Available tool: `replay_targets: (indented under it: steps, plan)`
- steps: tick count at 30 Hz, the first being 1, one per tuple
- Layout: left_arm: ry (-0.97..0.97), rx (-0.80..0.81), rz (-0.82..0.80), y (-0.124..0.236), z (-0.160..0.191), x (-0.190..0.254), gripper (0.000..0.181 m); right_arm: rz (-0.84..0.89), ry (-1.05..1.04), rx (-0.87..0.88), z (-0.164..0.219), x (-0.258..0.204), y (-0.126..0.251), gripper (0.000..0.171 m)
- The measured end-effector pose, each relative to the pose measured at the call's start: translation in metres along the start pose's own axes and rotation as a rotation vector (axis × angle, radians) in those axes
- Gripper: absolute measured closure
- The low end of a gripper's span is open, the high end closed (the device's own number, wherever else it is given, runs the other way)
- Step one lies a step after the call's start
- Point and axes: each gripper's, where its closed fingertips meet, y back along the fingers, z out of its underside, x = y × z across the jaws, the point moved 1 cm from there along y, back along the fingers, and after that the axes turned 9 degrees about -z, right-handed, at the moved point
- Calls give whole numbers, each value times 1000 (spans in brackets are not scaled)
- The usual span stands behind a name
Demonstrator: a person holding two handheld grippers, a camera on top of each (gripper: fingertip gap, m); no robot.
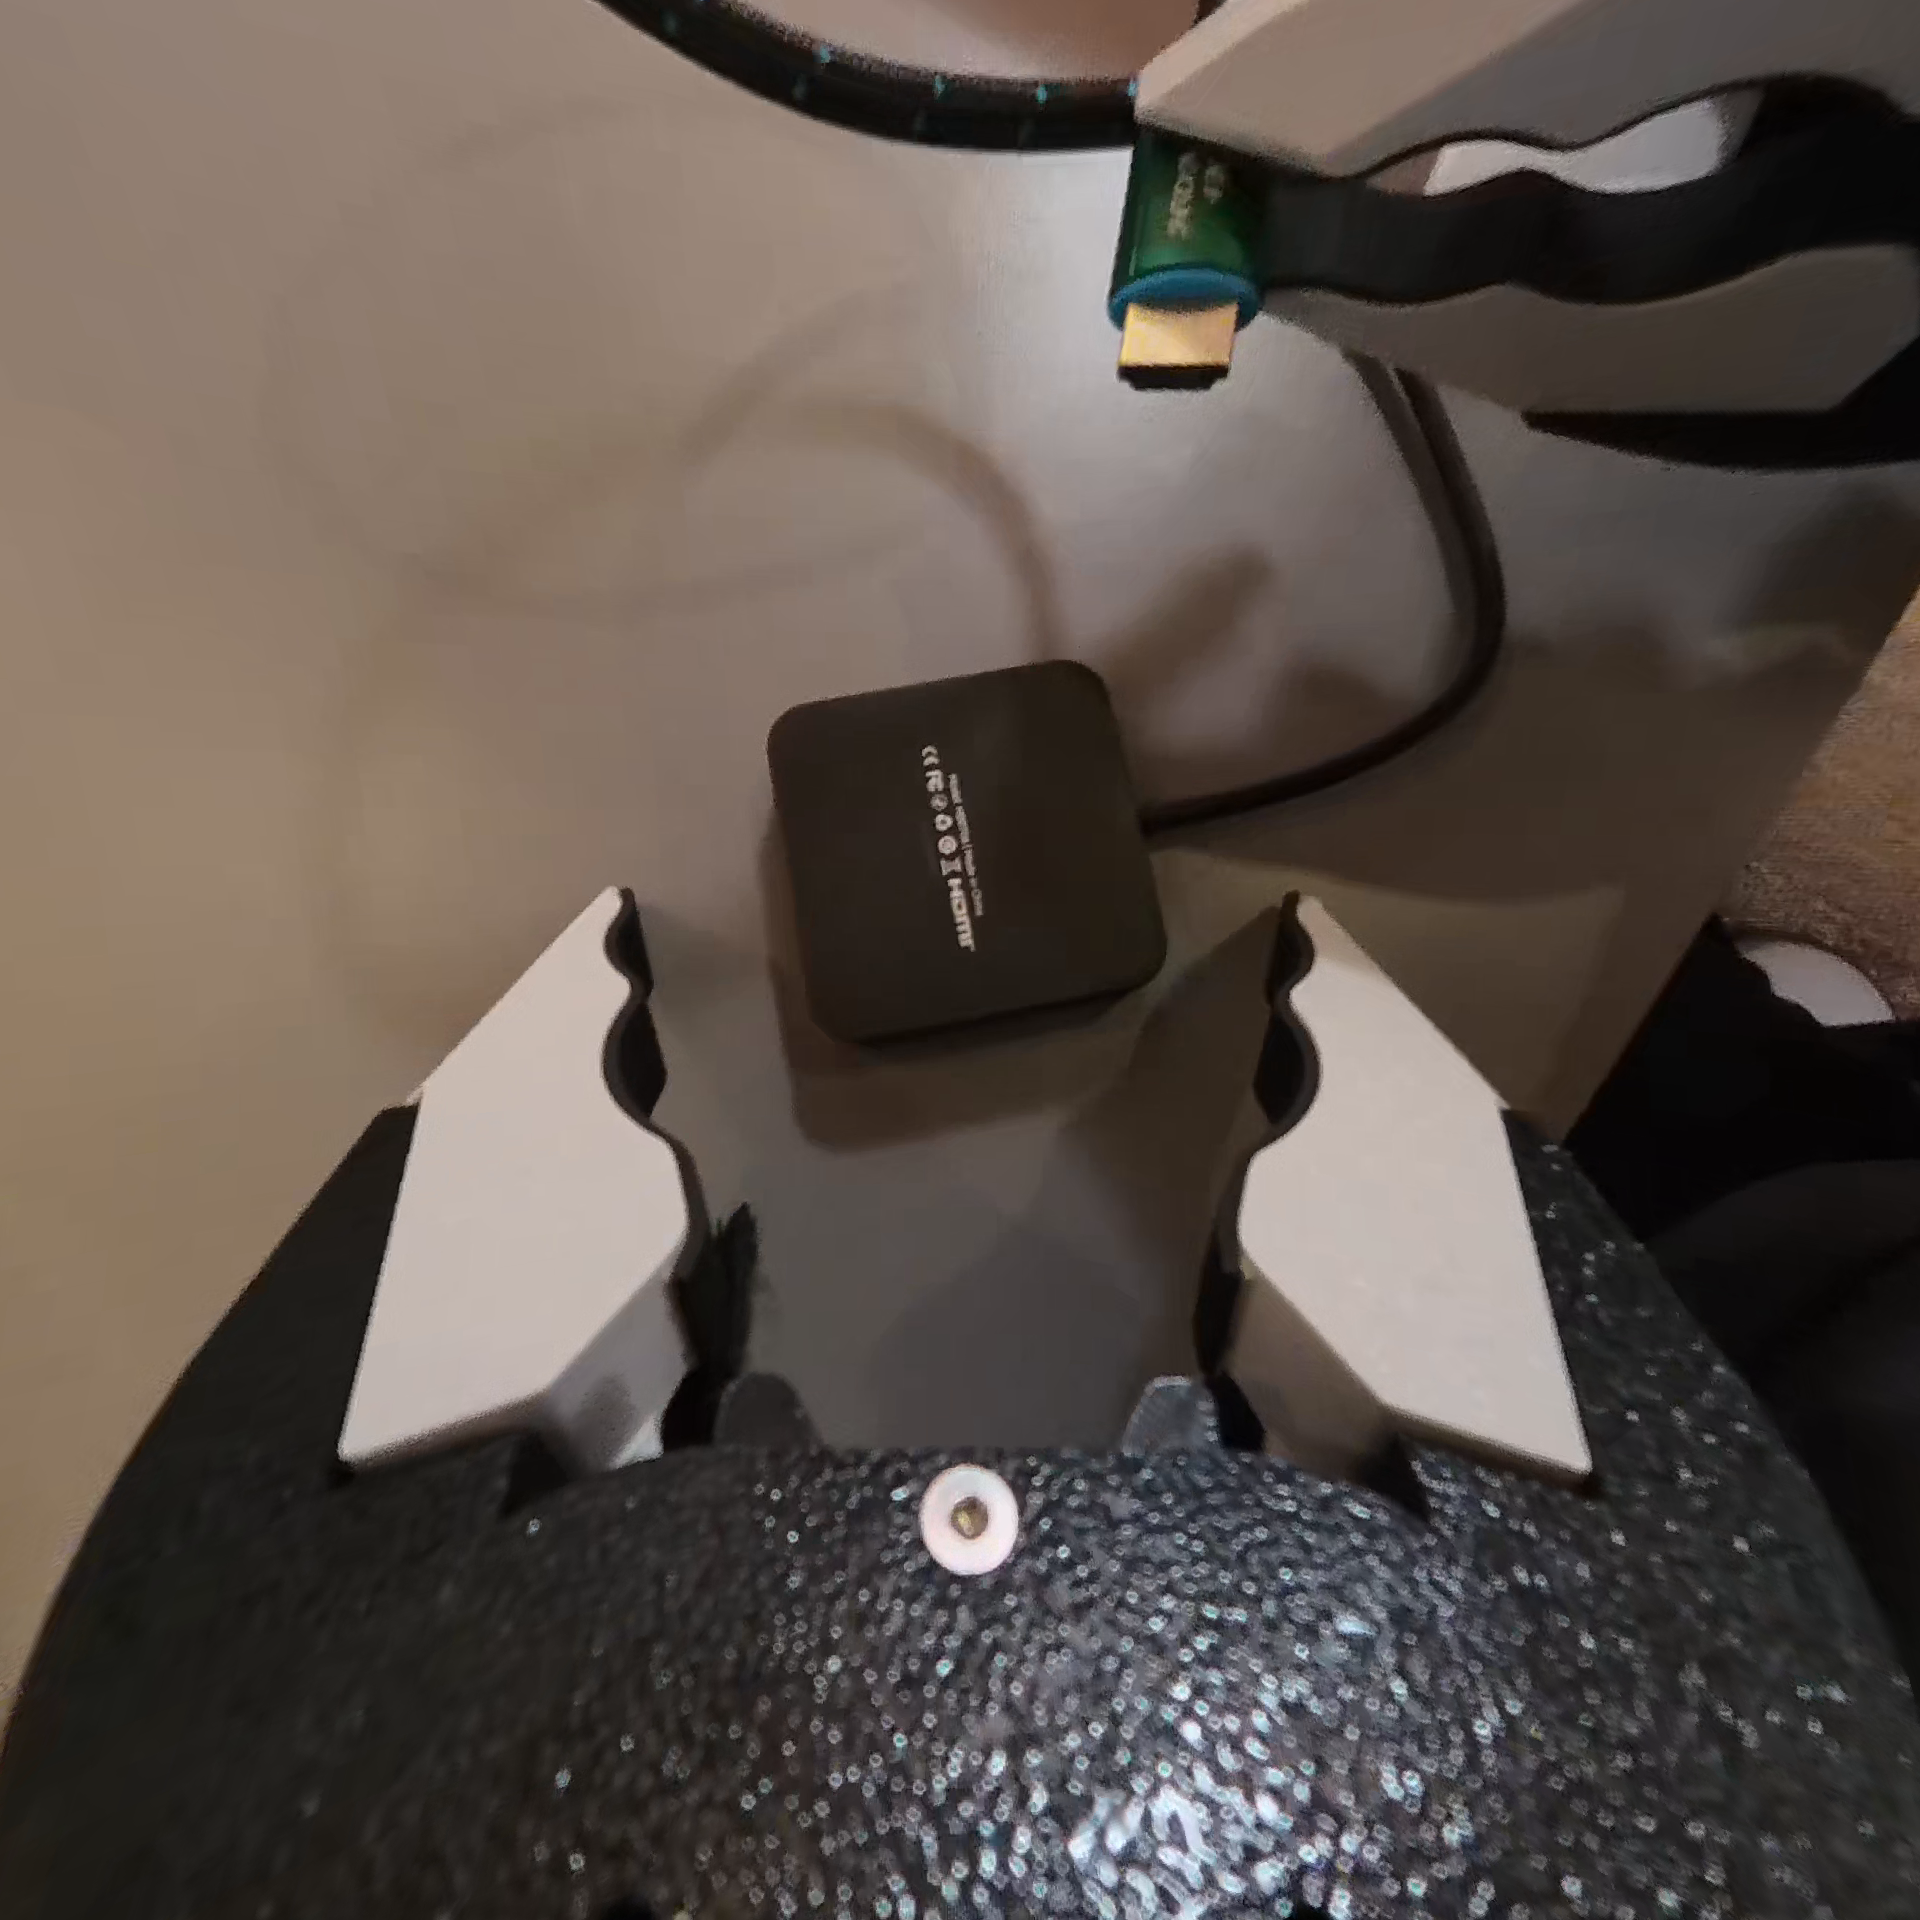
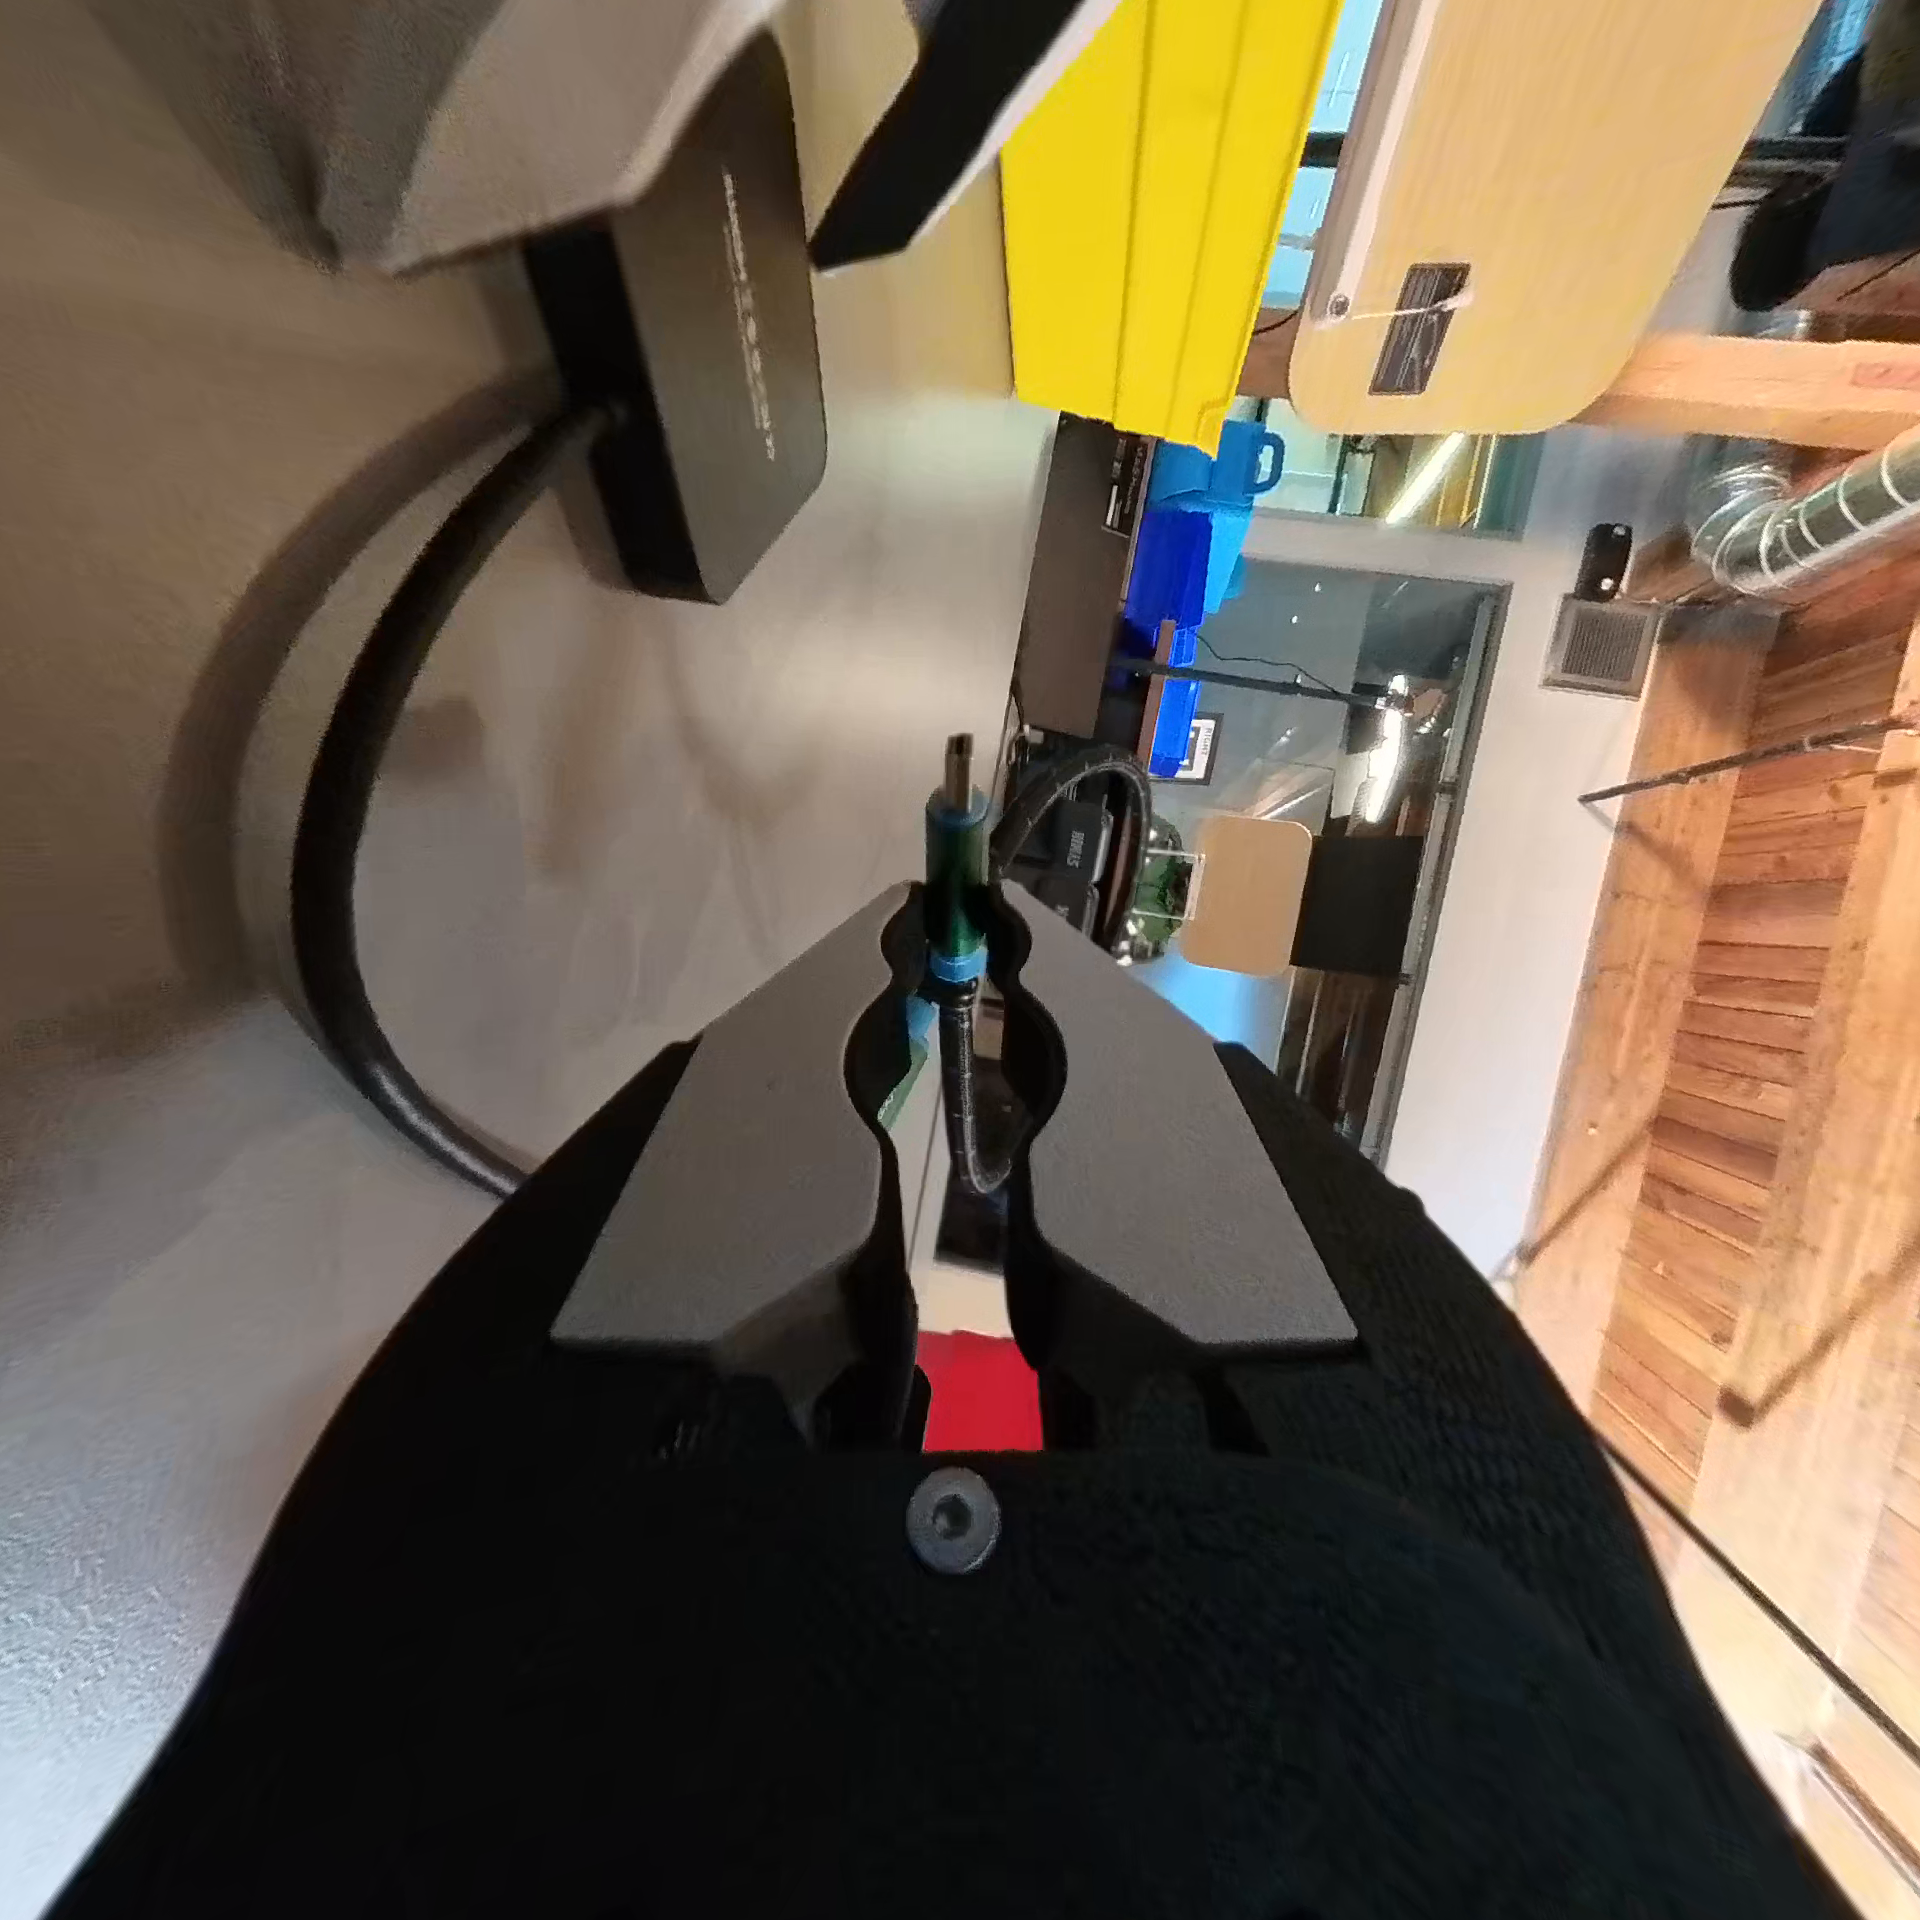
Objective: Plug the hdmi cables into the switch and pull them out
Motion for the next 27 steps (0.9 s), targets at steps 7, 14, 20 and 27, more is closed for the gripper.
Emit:
replay_targets:
  steps: [7, 14, 20, 27]
  plan:
    - [-7, -16, 10, 4, -1, -1, 106, 5, -20, 21, -1, -4, 4, 162]
    - [-78, 70, 46, 14, -1, -3, 115, -44, 2, 24, -10, -9, 1, 162]
    - [-145, 301, 40, 32, -20, -1, 116, 46, 38, -48, -9, 7, 4, 162]
    - [-1, 326, 215, 44, -17, 1, 116, -105, 69, -44, -16, -21, -5, 162]
